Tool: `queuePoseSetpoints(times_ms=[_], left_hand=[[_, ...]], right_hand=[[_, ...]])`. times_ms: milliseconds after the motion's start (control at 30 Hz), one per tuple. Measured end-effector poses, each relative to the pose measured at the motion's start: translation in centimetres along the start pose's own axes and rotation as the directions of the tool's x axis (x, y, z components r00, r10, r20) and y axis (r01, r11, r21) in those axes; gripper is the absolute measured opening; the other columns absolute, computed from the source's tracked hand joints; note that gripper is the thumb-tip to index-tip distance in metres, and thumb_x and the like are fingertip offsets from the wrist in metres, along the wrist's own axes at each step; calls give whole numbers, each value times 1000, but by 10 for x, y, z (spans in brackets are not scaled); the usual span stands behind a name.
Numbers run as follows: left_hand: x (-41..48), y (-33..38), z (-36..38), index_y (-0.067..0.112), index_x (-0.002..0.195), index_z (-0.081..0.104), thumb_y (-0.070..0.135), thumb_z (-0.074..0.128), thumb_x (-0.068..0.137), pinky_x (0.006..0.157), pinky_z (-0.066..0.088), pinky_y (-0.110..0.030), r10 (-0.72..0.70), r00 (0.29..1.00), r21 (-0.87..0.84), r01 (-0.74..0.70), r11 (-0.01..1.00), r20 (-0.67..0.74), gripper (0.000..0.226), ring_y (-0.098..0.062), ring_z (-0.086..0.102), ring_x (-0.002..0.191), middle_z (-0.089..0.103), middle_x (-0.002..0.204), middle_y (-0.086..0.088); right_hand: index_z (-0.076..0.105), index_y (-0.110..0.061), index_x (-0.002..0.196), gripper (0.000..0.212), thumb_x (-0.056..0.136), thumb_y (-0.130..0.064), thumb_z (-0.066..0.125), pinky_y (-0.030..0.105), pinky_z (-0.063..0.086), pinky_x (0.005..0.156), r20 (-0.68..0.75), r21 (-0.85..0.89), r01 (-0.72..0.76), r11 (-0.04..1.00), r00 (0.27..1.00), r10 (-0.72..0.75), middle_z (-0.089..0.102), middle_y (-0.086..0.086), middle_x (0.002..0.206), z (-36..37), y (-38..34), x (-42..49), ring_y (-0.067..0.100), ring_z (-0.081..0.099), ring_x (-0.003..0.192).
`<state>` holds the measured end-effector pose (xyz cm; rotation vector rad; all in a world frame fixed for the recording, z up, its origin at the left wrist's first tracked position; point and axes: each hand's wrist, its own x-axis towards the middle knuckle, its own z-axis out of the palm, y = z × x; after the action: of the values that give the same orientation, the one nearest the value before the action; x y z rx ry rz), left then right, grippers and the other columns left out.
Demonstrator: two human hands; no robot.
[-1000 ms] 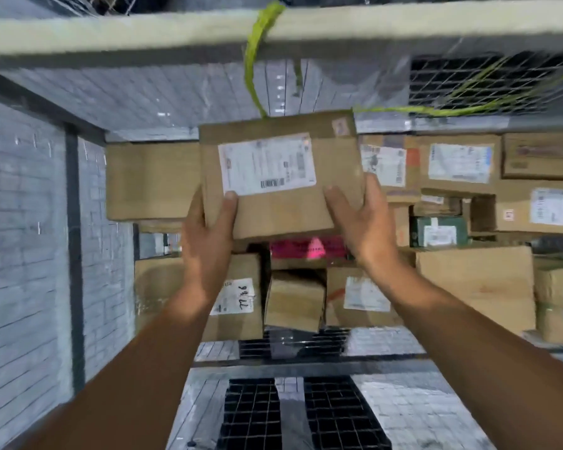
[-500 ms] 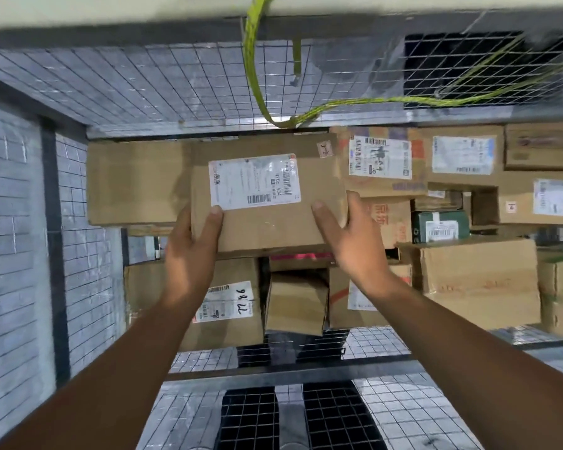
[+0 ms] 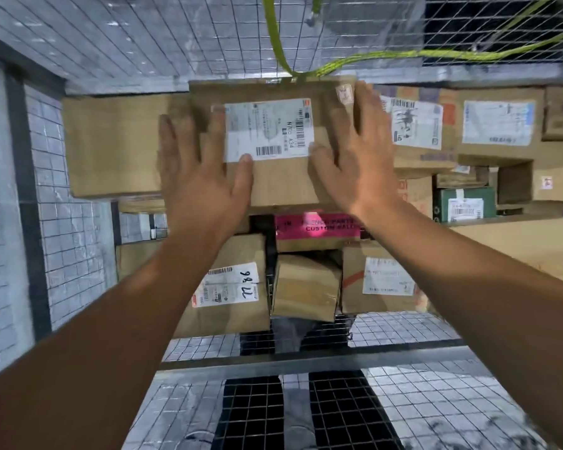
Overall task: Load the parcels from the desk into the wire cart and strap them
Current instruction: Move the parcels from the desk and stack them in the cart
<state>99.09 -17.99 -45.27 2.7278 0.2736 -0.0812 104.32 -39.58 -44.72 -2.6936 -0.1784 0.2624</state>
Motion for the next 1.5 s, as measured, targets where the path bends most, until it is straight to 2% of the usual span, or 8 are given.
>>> queuePoseSetpoints(times_ms=[67,233,433,667,900,1067,1267,1500], left_hand=[[6,5,6,33,165,18,57,33,105,127,9,-57,1,997,64,-6,998,71,66,-40,-1,159,6,173,-13],[-5,1,18,32,166,11,59,29,107,129,5,-54,1,991,141,-21,990,135,67,-44,1,158,3,173,-15],[0,-2,23,38,164,-5,67,15,104,127,-6,-50,-33,976,240,-20,971,214,69,-43,-4,157,-11,173,-8],[19,50,-92,41,161,-17,78,26,96,126,-6,-48,-144,847,281,-6,960,511,86,-31,-24,156,-28,170,1],[-45,133,-216,32,165,-3,72,31,100,129,-1,-47,-37,853,172,-62,983,520,84,-32,-12,159,-10,174,-3],[-120,200,-252,23,166,14,70,32,101,129,5,-47,164,793,54,-240,969,587,82,-36,2,159,7,174,-7],[-238,303,-292,18,158,39,59,46,102,125,18,-45,553,583,-113,-621,776,595,70,-35,26,153,35,165,-13],[-382,429,-269,23,163,29,62,46,101,128,13,-47,786,48,-342,-883,322,616,75,-36,18,157,23,171,-11]], right_hand=[[38,-18,159,69,103,-59,35,54,5,129,40,-89,-1,996,999,4,2,18,173,4,-2,6,37,0,160],[3,-31,166,78,102,-70,24,52,-2,129,117,-225,-44,973,991,72,-23,12,171,20,4,-4,30,-18,159],[17,-36,165,77,98,-75,17,52,-6,129,197,-244,-86,966,971,137,-37,0,164,20,4,0,27,-24,158],[-1,-40,165,83,96,-78,27,60,-12,124,406,-155,-202,967,880,248,-12,6,174,-81,-35,1,31,-22,158],[9,-33,166,84,98,-73,36,57,6,126,308,-76,-309,948,897,317,9,11,174,-218,-62,-109,31,3,161],[16,-35,166,78,99,-65,44,55,11,127,151,35,-532,846,840,522,14,9,174,-290,-45,-234,31,9,160],[31,-28,163,74,99,-62,48,56,20,124,-123,291,-786,546,535,836,31,14,166,-342,-47,-437,32,21,157],[38,-25,160,73,97,-47,67,52,17,127,-244,624,-780,31,-156,957,32,12,167,-335,-64,-676,31,24,157]])
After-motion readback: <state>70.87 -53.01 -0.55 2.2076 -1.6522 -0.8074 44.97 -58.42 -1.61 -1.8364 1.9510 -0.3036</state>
